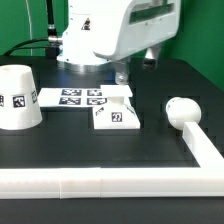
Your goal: Assemble lamp
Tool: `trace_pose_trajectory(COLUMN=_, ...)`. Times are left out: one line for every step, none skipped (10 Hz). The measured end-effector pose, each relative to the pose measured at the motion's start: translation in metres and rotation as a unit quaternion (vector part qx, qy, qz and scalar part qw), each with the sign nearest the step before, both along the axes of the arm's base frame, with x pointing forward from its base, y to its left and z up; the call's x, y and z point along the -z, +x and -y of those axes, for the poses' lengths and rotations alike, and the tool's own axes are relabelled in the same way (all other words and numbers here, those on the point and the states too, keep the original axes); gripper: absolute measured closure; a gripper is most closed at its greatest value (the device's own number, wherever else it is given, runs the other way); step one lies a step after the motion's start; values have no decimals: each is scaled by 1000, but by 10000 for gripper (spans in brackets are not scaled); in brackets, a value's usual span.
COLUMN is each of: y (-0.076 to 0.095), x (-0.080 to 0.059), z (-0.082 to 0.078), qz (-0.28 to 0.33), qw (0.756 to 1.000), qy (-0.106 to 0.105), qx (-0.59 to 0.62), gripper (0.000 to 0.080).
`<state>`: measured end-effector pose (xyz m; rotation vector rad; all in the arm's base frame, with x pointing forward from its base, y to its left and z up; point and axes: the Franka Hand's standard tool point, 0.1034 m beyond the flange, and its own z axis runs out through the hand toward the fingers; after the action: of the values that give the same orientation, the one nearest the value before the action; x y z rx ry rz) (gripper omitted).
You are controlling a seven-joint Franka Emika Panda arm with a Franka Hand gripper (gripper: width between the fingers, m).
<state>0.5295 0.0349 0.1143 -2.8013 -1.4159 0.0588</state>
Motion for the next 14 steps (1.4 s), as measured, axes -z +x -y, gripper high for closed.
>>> trace_pose_trajectory(y=-20, x=2, z=10, qz=-3, qw=1000, qy=-1, qx=0, gripper=100)
trace_pose_trajectory(y=-36, x=5, z=19, qz=-4, qw=1000, qy=-2, qx=3, gripper=100)
trace_pose_trajectory(y=-49, x=9, z=26, qz=-6, qw=1000, qy=-1, qx=7, gripper=100)
trace_pose_trajectory(y=-53, x=11, z=30, qz=-10, qw=1000, qy=-1, qx=18, gripper=100)
trace_pose_trajectory(y=-51, x=10, z=27, qz=-8, qw=1000, qy=-1, qx=28, gripper=100)
trace_pose_trajectory(y=-51, x=11, z=27, qz=-8, qw=999, qy=-1, qx=41, gripper=100)
trace_pose_trajectory(y=-51, x=11, z=27, qz=-8, qw=997, qy=-3, qx=80, gripper=100)
trace_pose_trajectory(y=-51, x=11, z=27, qz=-7, qw=993, qy=-5, qx=115, gripper=100)
trace_pose_trajectory(y=-52, x=11, z=26, qz=-7, qw=986, qy=-7, qx=164, gripper=100)
trace_pose_trajectory(y=-54, x=12, z=25, qz=-8, qw=972, qy=-11, qx=236, gripper=100)
trace_pose_trajectory(y=-55, x=12, z=24, qz=-7, qw=960, qy=-12, qx=280, gripper=100)
trace_pose_trajectory(y=-55, x=13, z=21, qz=-6, qw=943, qy=-10, qx=333, gripper=100)
trace_pose_trajectory(y=-55, x=13, z=20, qz=-6, qw=936, qy=-10, qx=352, gripper=100)
trace_pose_trajectory(y=-56, x=13, z=19, qz=-7, qw=924, qy=-9, qx=383, gripper=100)
